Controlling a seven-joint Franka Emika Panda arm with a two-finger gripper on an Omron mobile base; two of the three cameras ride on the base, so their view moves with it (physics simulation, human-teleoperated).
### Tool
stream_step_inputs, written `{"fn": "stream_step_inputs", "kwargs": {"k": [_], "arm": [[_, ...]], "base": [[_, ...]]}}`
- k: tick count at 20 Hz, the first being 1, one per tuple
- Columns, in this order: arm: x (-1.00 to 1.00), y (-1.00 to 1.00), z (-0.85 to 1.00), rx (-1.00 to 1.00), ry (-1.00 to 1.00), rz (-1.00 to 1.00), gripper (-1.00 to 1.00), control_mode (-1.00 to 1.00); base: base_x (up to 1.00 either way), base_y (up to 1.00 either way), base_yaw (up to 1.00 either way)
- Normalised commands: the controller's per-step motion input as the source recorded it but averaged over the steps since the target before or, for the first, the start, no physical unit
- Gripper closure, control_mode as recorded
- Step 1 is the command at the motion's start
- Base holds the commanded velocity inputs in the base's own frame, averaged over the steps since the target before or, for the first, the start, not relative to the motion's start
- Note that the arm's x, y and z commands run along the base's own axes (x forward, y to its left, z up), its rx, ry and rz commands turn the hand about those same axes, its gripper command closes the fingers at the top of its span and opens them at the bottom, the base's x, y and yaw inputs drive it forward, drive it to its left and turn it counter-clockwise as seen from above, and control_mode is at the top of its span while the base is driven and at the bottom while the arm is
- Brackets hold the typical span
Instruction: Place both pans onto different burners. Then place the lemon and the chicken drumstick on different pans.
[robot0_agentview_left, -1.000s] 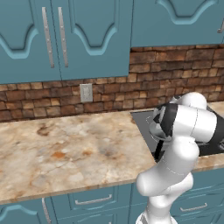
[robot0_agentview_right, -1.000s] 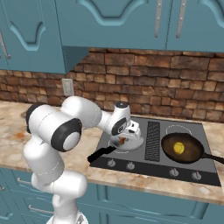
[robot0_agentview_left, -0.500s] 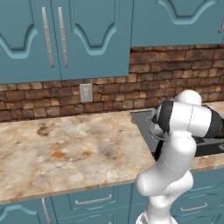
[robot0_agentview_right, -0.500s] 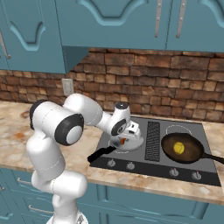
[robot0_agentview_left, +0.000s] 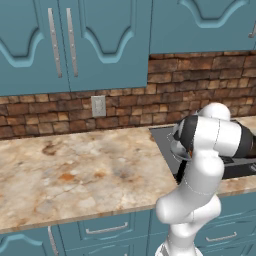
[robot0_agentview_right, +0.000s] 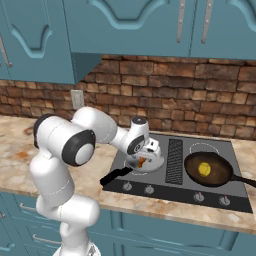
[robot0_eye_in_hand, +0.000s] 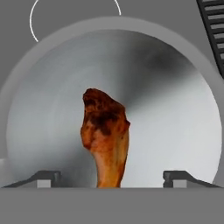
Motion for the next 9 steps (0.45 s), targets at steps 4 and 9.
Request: {"fn": "stream_step_inputs", "kwargs": {"k": [4,9], "arm": [[-0.19,0.0,0.33,0.0,0.0,0.0,-1.0,-1.0],[-0.38,0.0,0.51,0.0,0.0,0.0,-1.0,-1.0]], "base": [[0.0,0.0,0.0],[0.0,0.0,0.0]]}}
